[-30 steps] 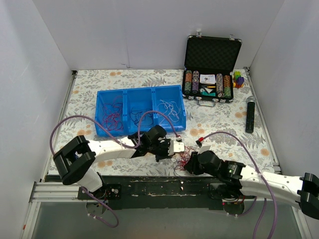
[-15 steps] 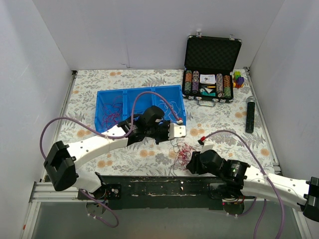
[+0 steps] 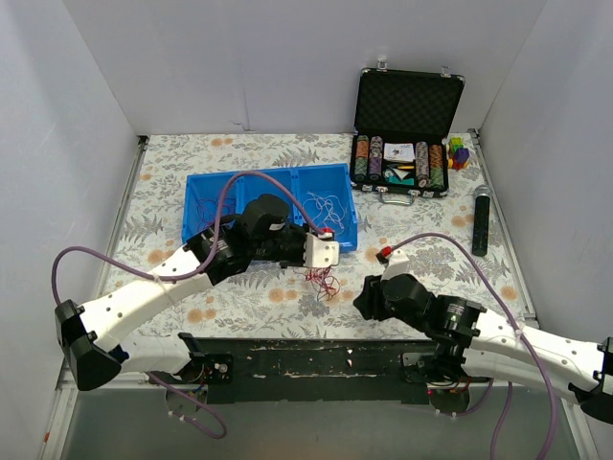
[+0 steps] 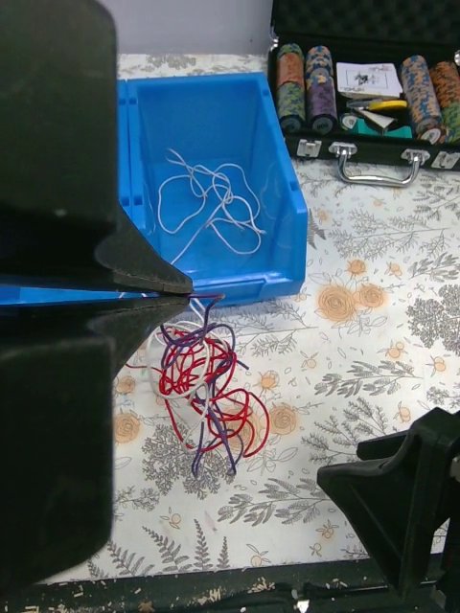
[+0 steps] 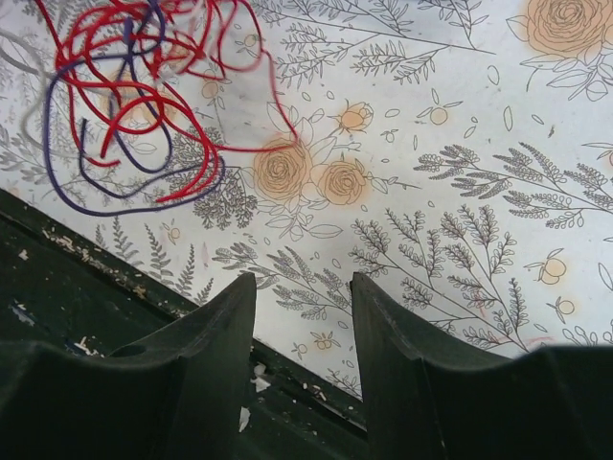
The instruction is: Untangle the cables
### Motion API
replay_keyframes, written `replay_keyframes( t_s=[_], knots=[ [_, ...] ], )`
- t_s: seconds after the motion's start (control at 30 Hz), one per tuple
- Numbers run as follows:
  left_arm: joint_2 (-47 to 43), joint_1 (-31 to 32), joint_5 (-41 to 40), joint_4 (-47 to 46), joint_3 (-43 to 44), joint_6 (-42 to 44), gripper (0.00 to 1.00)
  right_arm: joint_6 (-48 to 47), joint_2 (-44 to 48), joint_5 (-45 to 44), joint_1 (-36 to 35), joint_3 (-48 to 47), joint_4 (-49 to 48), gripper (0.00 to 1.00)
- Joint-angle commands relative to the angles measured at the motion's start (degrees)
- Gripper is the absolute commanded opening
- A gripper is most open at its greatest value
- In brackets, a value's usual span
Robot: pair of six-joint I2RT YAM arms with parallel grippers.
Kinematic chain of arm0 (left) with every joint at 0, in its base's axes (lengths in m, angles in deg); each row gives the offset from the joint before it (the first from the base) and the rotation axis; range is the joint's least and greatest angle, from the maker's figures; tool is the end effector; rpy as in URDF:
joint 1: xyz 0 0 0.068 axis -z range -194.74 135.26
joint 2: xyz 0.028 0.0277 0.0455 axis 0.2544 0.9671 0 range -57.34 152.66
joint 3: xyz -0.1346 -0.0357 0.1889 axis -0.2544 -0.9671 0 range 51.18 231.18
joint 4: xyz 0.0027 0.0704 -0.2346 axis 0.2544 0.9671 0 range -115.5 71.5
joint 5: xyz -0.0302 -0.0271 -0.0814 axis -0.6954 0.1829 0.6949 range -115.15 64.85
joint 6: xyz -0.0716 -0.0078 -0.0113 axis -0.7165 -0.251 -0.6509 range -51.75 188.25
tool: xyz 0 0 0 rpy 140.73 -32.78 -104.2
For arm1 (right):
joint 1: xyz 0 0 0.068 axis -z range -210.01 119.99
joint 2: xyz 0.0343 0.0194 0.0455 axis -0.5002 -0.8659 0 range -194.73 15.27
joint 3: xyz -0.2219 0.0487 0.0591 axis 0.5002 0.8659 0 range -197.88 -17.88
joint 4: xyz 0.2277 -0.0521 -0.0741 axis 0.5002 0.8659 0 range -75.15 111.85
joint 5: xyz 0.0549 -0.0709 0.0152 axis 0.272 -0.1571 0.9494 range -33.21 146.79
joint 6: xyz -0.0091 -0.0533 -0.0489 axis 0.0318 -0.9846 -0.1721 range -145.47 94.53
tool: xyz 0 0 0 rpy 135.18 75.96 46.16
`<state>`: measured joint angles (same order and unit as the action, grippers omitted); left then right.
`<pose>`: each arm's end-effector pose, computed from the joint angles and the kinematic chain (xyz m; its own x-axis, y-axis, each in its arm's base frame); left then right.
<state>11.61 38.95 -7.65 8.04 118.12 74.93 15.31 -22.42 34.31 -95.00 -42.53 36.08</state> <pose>0.1488 -0.2332 0.2983 -0.2357 0.5082 -0.8284 0.9473 0.3106 -0.0791 0.0992 0.1578 0.1846 -0.6400 0.0557 -0.7663 -0.3774 0.8460 0.3766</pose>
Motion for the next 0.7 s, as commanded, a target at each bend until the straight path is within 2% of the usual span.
replay_keyframes(
  t_s=[0.0, 0.43, 0.67],
  knots=[
    [-1.98, -0.08, 0.25, 1.97, 2.94, 2.46, 0.0, -3.94, -1.06, -0.99, -0.22, -2.52, -3.55, 0.52],
    [-4.35, -0.08, 2.89, 3.99, -1.19, 4.31, 0.0, -12.38, -11.16, 1.91, -0.22, 0.56, -30.44, 0.55],
    [-4.17, -0.08, 3.6, 3.37, -1.81, 4.13, 0.0, -13.09, -20.74, 5.34, -0.31, 0.74, -42.14, 0.48]
  ],
)
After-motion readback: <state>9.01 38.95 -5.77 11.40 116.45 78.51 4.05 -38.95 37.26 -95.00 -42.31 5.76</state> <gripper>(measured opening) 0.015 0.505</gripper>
